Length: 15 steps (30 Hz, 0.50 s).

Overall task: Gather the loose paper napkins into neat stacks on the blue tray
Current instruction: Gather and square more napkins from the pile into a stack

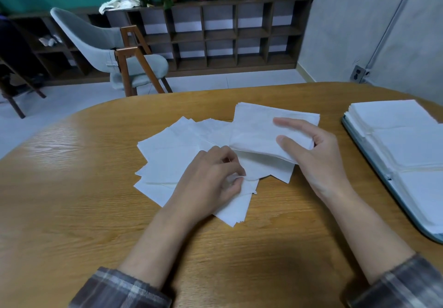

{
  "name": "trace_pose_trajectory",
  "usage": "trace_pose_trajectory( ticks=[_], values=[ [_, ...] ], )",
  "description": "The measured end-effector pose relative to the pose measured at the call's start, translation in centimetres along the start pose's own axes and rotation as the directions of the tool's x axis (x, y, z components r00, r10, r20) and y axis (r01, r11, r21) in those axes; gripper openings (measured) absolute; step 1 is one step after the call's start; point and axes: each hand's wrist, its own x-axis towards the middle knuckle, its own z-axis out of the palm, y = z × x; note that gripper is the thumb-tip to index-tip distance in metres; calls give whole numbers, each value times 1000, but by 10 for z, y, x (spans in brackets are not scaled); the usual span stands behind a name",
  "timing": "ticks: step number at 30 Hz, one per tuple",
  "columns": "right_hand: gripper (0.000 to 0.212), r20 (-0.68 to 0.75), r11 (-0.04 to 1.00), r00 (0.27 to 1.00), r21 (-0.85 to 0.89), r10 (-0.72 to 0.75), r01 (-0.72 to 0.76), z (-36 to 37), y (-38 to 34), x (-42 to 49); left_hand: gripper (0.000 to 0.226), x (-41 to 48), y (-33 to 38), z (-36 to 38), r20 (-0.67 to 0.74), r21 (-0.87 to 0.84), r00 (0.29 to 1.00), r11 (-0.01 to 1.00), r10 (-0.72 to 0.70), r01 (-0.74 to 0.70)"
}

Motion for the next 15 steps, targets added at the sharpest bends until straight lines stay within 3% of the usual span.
trace_pose_trajectory(
  ticks=[3, 9, 15],
  values=[
    [38, 83, 1000, 996, 19, -22, 21, 2, 1, -1, 6, 1, 4, -4, -53, -42, 998, 999, 16, -18],
    [40, 140, 998, 990, 47, 26, -33, 5, 5, 0, 3, 0, 14, -18, -214, -361, 961, 928, -173, 87],
    [39, 150, 995, 986, 64, 70, -81, 4, 8, 0, 5, 1, 17, -21, -317, -404, 924, 912, -215, 74]
  ],
)
